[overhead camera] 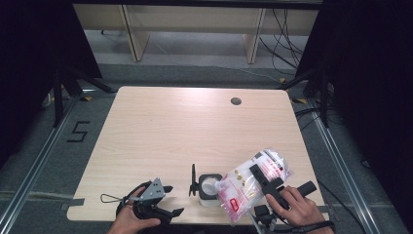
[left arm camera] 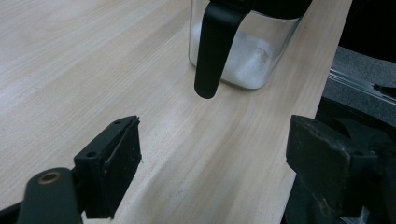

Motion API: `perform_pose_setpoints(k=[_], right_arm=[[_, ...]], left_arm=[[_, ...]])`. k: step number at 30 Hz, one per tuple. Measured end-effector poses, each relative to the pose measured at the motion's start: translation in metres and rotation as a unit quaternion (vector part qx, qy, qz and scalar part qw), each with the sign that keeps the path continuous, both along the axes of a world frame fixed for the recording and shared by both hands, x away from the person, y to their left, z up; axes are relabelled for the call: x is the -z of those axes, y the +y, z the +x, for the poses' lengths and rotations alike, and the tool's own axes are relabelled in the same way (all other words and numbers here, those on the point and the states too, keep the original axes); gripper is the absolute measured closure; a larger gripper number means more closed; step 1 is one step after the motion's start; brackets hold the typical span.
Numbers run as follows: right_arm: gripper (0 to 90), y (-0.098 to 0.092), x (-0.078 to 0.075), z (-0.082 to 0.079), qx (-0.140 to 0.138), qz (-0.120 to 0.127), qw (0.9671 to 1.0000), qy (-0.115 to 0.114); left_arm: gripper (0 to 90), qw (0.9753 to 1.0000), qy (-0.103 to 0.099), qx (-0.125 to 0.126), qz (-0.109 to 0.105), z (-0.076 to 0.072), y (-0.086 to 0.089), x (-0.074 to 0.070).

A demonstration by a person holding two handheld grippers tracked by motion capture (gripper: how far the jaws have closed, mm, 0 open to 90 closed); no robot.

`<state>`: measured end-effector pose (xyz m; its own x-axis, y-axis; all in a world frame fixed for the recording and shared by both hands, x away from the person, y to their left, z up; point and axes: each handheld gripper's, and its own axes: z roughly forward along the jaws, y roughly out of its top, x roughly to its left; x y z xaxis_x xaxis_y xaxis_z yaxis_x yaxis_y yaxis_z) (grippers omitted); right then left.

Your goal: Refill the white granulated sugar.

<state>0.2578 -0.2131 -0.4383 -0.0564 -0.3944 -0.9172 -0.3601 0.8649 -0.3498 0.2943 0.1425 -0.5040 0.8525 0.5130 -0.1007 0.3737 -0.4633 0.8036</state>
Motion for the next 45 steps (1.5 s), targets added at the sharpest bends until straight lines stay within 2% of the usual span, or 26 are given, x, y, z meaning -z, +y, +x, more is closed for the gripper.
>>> perform_pose_setpoints(k=[2, 4, 6, 7, 9, 13, 14, 16, 17, 18, 19, 21, 22, 25, 28, 30, 31, 32, 36, 37, 39, 40, 41, 42, 43, 45], right_arm=[[46.6, 0.0012, -0.0009, 0.0010, -0.010, -0.014, 0.9998, -0.006], [46.6, -0.0003, 0.0004, 0.0003, 0.001, -0.002, 1.0000, 0.000], [46.6, 0.0007, -0.0004, 0.0010, -0.002, -0.010, 0.9999, -0.003], [46.6, 0.0000, 0.0005, 0.0001, 0.004, -0.005, 1.0000, -0.002], [46.6, 0.0001, 0.0007, 0.0008, 0.000, -0.008, 1.0000, -0.003], [46.6, 0.0001, 0.0010, 0.0005, 0.000, -0.009, 1.0000, -0.003], [46.6, -0.0002, 0.0016, 0.0010, -0.001, -0.008, 1.0000, -0.004], [46.7, 0.0008, 0.0008, 0.0020, -0.005, -0.017, 0.9998, -0.008], [46.6, 0.0011, -0.0010, 0.0028, -0.013, -0.032, 0.9993, -0.013], [46.6, 0.0020, -0.0024, 0.0018, -0.001, -0.039, 0.9992, 0.001], [46.6, 0.0018, -0.0013, 0.0012, 0.005, -0.029, 0.9995, 0.004], [46.7, 0.0024, -0.0022, 0.0024, -0.002, -0.041, 0.9991, -0.001], [46.6, 0.0029, -0.0026, 0.0023, -0.005, -0.043, 0.9990, -0.002], [46.7, 0.0025, -0.0023, 0.0024, -0.003, -0.042, 0.9991, 0.001], [46.7, 0.0023, -0.0018, 0.0023, -0.001, -0.042, 0.9991, 0.001], [46.7, 0.0016, -0.0015, 0.0026, 0.001, -0.036, 0.9993, 0.004], [46.7, 0.0016, -0.0012, 0.0029, 0.002, -0.036, 0.9994, 0.003], [46.7, 0.0016, -0.0010, 0.0030, 0.001, -0.037, 0.9993, 0.003], [46.8, 0.0012, -0.0031, 0.0018, 0.007, -0.039, 0.9992, 0.009], [46.7, 0.0010, -0.0013, 0.0021, 0.006, -0.025, 0.9996, 0.013], [46.7, 0.0006, -0.0028, 0.0026, -0.002, -0.034, 0.9994, 0.007], [46.8, 0.0001, -0.0020, 0.0015, 0.007, -0.020, 0.9997, 0.012], [46.8, 0.0000, -0.0022, 0.0017, 0.008, -0.018, 0.9997, 0.012], [46.8, 0.0004, -0.0028, 0.0020, 0.006, -0.022, 0.9997, 0.010], [46.8, 0.0005, -0.0053, 0.0010, 0.006, -0.036, 0.9993, 0.005], [46.8, 0.0005, -0.0055, 0.0011, 0.005, -0.035, 0.9994, 0.006]], left_arm=[[17.5, 1.0000, -0.001, 0.001, -0.002, 0.0000, 0.0000, -0.0002], [17.5, 1.0000, -0.004, 0.004, 0.000, 0.0005, 0.0002, -0.0003], [17.5, 1.0000, -0.005, 0.003, 0.002, 0.0001, 0.0002, -0.0005], [17.5, 1.0000, 0.006, -0.005, -0.005, -0.0010, -0.0005, 0.0001], [17.5, 1.0000, -0.004, 0.004, 0.000, 0.0004, 0.0003, -0.0003], [17.5, 1.0000, -0.004, 0.004, 0.000, 0.0006, 0.0002, -0.0003], [17.5, 0.9999, -0.006, 0.007, 0.007, 0.0015, 0.0009, -0.0001], [17.5, 1.0000, 0.002, -0.003, 0.002, 0.0001, 0.0000, 0.0006], [17.5, 0.9999, 0.008, -0.007, -0.010, -0.0017, -0.0012, 0.0003], [17.5, 1.0000, 0.005, -0.005, -0.005, -0.0009, -0.0006, 0.0001], [17.5, 1.0000, 0.000, -0.002, 0.002, -0.0001, 0.0001, -0.0001], [17.5, 1.0000, -0.001, -0.004, 0.000, 0.0001, -0.0002, 0.0009], [17.5, 0.9999, 0.007, -0.006, -0.008, -0.0015, -0.0009, 0.0002], [17.5, 1.0000, -0.007, 0.004, 0.004, 0.0012, 0.0004, 0.0005], [17.5, 1.0000, 0.001, -0.001, -0.004, -0.0004, -0.0002, -0.0002], [17.5, 1.0000, -0.005, 0.004, 0.000, 0.0010, 0.0003, 0.0002], [17.5, 1.0000, 0.000, 0.000, 0.007, 0.0001, 0.0006, -0.0002], [17.5, 1.0000, 0.006, -0.005, -0.004, -0.0011, -0.0005, 0.0001], [17.5, 1.0000, -0.004, 0.003, 0.000, 0.0006, 0.0004, -0.0003], [17.5, 1.0000, 0.001, -0.001, -0.003, -0.0003, 0.0000, -0.0001], [17.5, 0.9999, 0.007, -0.007, -0.007, -0.0011, -0.0005, 0.0000], [17.5, 1.0000, 0.003, -0.002, -0.004, -0.0003, -0.0003, 0.0000], [17.5, 0.9999, -0.006, 0.006, 0.011, 0.0009, 0.0013, -0.0009], [17.5, 1.0000, -0.004, 0.004, 0.000, 0.0004, 0.0002, -0.0003], [17.5, 1.0000, -0.004, 0.004, 0.000, 0.0003, 0.0003, -0.0004], [17.5, 1.0000, -0.003, 0.003, -0.001, 0.0006, 0.0002, -0.0003]])
